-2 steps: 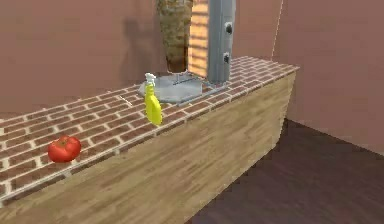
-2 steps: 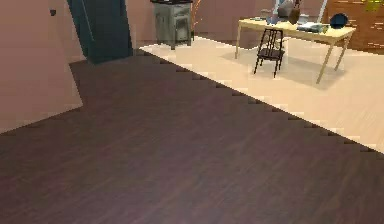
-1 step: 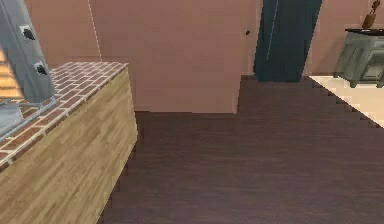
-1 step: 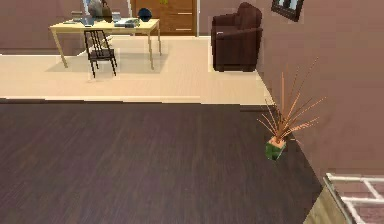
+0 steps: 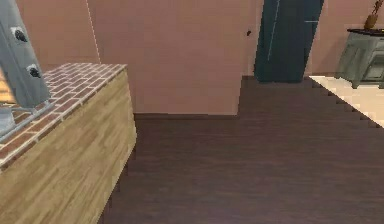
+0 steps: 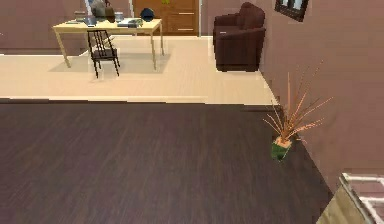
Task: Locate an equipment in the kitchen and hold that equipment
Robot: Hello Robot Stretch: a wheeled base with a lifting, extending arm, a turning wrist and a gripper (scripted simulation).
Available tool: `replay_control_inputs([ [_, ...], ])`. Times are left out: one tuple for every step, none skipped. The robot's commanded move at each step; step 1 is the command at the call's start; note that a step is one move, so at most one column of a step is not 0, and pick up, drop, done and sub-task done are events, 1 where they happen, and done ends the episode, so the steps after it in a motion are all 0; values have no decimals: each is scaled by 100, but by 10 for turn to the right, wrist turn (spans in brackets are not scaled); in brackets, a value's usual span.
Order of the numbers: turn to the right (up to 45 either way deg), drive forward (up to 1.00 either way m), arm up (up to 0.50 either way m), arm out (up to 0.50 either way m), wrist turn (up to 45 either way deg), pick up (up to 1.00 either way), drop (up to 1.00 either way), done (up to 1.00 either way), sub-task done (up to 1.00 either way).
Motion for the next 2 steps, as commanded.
replay_control_inputs([
  [-450,0,0,0,0,0,0,0,0],
  [-180,0,0,0,0,0,0,0,0],
])
